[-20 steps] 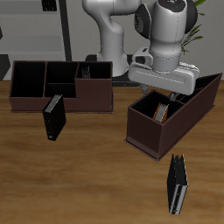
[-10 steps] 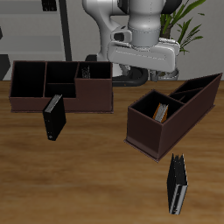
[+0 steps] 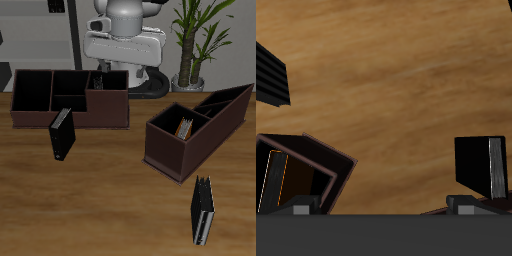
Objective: Place the right striped book into the back desk caddy's right compartment and place the orange book into the left desk caddy's right compartment and place the black book into the left desk caddy's left compartment
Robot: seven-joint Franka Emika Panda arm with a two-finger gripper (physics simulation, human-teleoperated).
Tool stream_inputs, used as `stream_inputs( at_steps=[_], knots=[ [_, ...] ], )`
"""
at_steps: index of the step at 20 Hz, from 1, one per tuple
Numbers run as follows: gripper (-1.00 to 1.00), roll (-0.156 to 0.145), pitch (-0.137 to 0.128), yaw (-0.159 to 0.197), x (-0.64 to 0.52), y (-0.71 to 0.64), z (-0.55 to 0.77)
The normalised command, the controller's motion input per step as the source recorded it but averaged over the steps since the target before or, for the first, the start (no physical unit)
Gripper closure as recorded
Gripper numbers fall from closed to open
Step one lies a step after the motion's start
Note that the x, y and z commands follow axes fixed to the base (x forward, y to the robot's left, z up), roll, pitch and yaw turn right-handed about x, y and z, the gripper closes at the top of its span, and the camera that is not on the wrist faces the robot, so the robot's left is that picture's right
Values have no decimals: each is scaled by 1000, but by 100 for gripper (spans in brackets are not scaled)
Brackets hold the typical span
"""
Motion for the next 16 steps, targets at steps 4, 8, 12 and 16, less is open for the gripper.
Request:
stream_inputs(
  at_steps=[4, 8, 12, 16],
  knots=[
    [-100, -7, 13, 63, -194, -834, -2],
    [-100, 0, -69, 103, -85, -1092, 169],
    [-100, 6, 17, -37, 8, -847, 86],
    [-100, 61, 50, 19, -62, -501, -161]
  ],
)
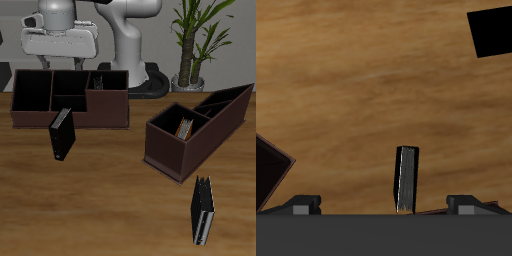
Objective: Place the right striped book into the back desk caddy's right compartment and place the orange book into the left desk caddy's right compartment and place the black book into the left desk caddy's left compartment
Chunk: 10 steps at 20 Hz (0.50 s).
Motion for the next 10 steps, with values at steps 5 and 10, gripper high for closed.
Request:
stream_inputs(
  at_steps=[5, 10],
  knots=[
    [-100, 110, 94, 2, -141, -487, -432],
    [-100, 20, 28, -14, 66, -148, -258]
  ],
)
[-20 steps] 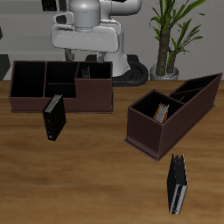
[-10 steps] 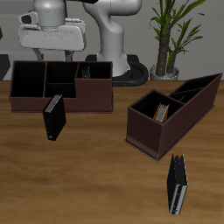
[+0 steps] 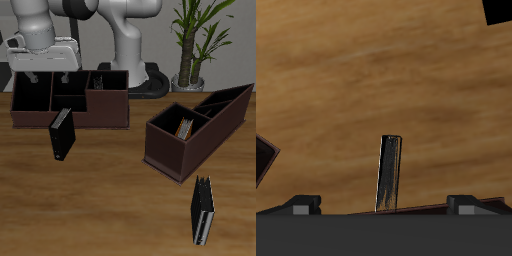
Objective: Place the right striped book into the back desk caddy's right compartment and place the orange book into the left desk caddy's right compartment and place the black book into the left desk caddy's left compartment
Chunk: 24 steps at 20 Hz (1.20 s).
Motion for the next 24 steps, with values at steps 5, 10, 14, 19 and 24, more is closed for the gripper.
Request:
stream_inputs(
  at_steps=[5, 10, 14, 19, 24],
  knots=[
    [-100, -13, -12, 18, 77, 18, -268],
    [-100, -19, 21, -24, 107, -5, -411],
    [-100, -18, -7, 5, 65, -114, -300],
    [-100, -22, 9, -22, 129, 7, -304],
    [-100, -16, -14, -28, 6, 75, -267]
  ],
)
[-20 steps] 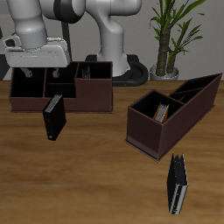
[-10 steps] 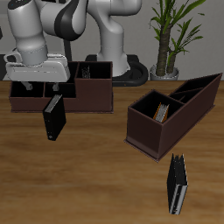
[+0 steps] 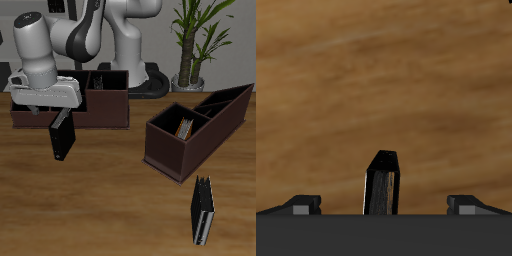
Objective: Place the right striped book into the back desk caddy's right compartment and place the orange book into the left desk caddy's right compartment and place the black book into the left desk caddy's left compartment
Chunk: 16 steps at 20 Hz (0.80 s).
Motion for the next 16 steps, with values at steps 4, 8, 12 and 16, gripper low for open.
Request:
stream_inputs(
  at_steps=[4, 8, 12, 16],
  knots=[
    [-100, -124, -128, -11, -107, 1, -149],
    [-100, -117, -127, -4, -138, -58, -81],
    [-100, -17, -49, 17, -51, 99, -69],
    [-100, 20, 26, -36, 40, 103, -142]
  ],
)
